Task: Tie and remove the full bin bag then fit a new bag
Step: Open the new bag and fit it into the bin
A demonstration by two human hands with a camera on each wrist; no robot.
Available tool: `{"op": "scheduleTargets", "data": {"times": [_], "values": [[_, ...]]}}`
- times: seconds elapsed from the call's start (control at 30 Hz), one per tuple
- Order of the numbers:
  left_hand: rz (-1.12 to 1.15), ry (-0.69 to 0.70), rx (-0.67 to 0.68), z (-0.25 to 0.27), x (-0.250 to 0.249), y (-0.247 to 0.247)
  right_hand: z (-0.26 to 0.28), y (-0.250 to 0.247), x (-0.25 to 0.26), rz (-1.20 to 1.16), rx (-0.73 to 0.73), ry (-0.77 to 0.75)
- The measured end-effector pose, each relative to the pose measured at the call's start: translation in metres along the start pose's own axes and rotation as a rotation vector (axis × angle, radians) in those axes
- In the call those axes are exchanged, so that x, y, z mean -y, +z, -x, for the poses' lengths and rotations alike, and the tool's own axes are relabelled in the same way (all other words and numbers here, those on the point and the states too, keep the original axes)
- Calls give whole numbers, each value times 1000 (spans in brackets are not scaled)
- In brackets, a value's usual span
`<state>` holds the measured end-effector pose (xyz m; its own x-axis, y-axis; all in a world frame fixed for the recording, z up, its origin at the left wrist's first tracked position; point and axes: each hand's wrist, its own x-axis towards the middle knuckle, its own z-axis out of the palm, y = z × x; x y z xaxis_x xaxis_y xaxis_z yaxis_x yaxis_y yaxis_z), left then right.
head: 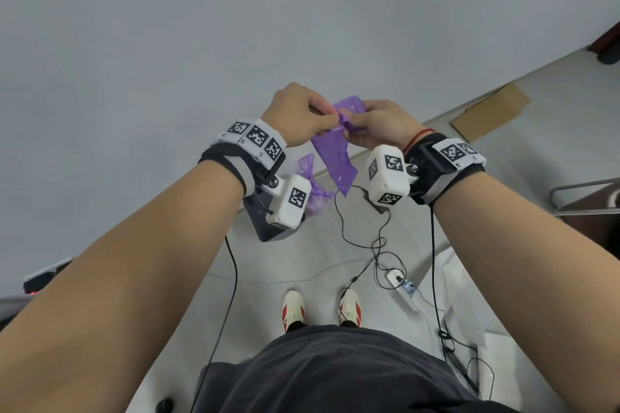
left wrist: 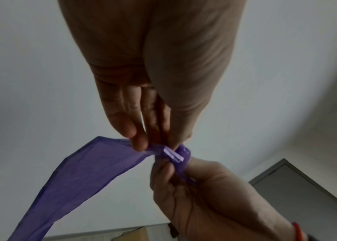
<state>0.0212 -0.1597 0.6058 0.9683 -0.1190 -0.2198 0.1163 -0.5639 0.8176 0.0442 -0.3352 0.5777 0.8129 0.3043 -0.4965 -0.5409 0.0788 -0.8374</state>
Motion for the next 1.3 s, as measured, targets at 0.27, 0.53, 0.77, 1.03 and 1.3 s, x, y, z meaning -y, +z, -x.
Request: {"op": "scheduleTargets", "data": {"times": [0.27,0.53,0.77,1.03,1.3], "values": [[124,-96,-17,-9,4,0,-5,-14,-3,118,-137,-42],[288,-153,-8,-12,1,6,1,-2,-1,192,-63,-92],[345,-200,-44,-10,0,5,-3,0,2,295,-155,-146],[387,-212,-77,-12,-3,3,-2,2,2,395,-143,-200],[415,-230,-216,-19,12,-2,1,-3,2,390,-180,-141]]}}
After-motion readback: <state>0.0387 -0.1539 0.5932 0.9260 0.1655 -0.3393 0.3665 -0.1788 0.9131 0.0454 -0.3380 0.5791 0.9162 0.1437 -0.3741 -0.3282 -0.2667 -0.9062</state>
